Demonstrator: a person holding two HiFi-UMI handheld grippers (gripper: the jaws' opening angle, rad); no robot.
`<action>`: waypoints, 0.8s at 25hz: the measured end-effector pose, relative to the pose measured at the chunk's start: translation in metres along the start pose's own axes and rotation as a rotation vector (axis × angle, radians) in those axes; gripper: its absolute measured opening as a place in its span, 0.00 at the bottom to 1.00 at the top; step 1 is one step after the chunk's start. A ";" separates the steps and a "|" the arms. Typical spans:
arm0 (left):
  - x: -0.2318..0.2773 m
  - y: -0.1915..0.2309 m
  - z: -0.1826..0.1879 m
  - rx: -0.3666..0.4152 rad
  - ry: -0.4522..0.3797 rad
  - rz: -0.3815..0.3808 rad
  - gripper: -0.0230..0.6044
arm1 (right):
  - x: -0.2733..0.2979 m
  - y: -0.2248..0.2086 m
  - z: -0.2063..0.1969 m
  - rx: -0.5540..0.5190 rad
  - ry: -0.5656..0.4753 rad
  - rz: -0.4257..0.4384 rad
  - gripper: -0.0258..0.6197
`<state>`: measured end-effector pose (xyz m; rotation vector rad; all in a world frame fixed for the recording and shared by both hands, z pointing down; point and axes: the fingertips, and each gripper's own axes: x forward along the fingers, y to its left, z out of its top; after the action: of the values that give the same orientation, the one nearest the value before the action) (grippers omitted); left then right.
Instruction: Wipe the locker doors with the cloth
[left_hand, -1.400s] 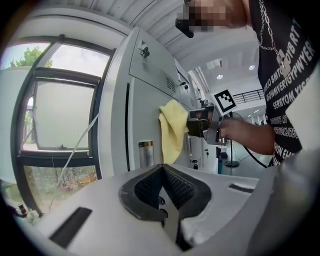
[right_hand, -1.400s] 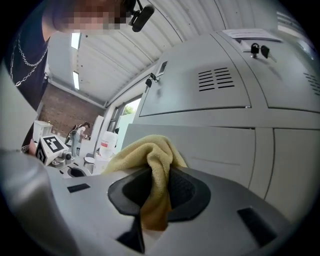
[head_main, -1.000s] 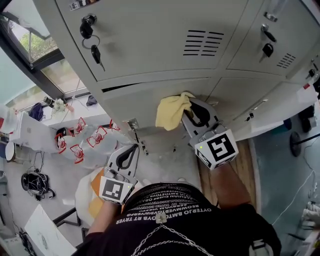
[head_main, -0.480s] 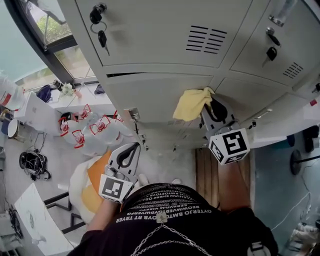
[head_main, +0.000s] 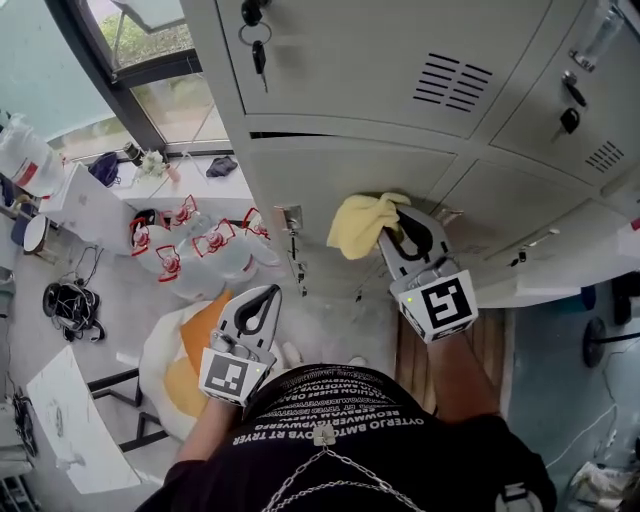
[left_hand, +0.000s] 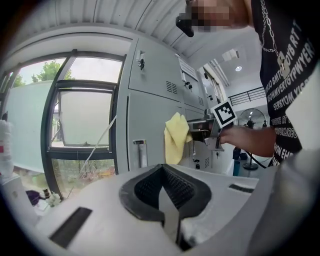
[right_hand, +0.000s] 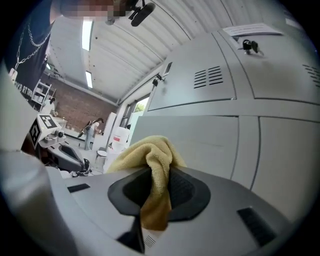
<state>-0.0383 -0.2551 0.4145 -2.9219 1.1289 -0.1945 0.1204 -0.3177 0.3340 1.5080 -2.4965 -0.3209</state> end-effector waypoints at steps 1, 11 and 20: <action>-0.002 0.004 0.001 0.003 -0.005 0.003 0.04 | 0.007 0.010 -0.002 -0.012 0.008 0.018 0.15; -0.011 0.031 -0.001 0.009 -0.006 -0.042 0.04 | 0.054 0.045 -0.016 -0.019 0.081 0.018 0.15; -0.001 0.047 -0.004 0.025 -0.003 -0.124 0.04 | 0.055 0.041 -0.021 -0.013 0.102 -0.068 0.15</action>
<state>-0.0709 -0.2892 0.4163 -2.9705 0.9390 -0.2034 0.0671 -0.3500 0.3695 1.5657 -2.3646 -0.2638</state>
